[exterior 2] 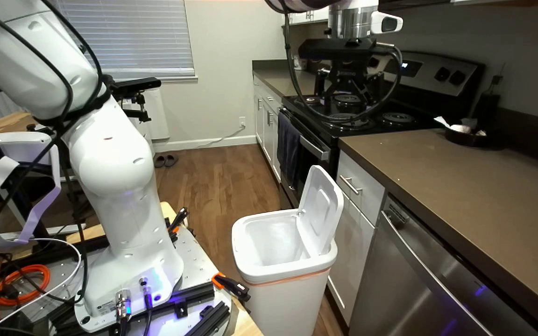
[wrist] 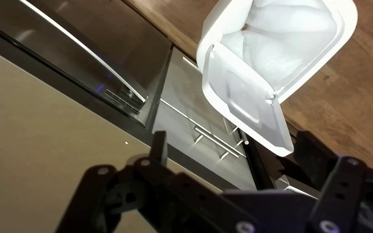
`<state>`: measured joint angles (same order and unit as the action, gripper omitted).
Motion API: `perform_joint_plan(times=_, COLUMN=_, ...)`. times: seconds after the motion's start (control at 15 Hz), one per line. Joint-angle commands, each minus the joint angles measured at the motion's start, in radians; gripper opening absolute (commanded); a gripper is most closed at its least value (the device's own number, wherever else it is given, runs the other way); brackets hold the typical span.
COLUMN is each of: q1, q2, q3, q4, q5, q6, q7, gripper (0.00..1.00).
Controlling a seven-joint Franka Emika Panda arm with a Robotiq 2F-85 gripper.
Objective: Close the trash can lid
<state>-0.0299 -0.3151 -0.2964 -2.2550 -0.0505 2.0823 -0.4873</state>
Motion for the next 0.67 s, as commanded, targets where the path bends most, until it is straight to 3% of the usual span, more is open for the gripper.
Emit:
perform_joint_plan(times=0.0, q1=0.005, q2=0.176, q3=0.031, q4=0.130, q5=0.092, q6=0.039, q7=0.007, gripper=1.00)
perform_joint_plan(times=0.4, q1=-0.023, q2=0.396, q3=0.106, q4=0.277, q5=0.226, q6=0.082, q7=0.053, gripper=1.00)
perform_joint_plan(times=0.6, q1=-0.041, q2=0.482, q3=0.145, q4=0.306, q5=0.306, q6=0.163, q7=0.070, gripper=1.00)
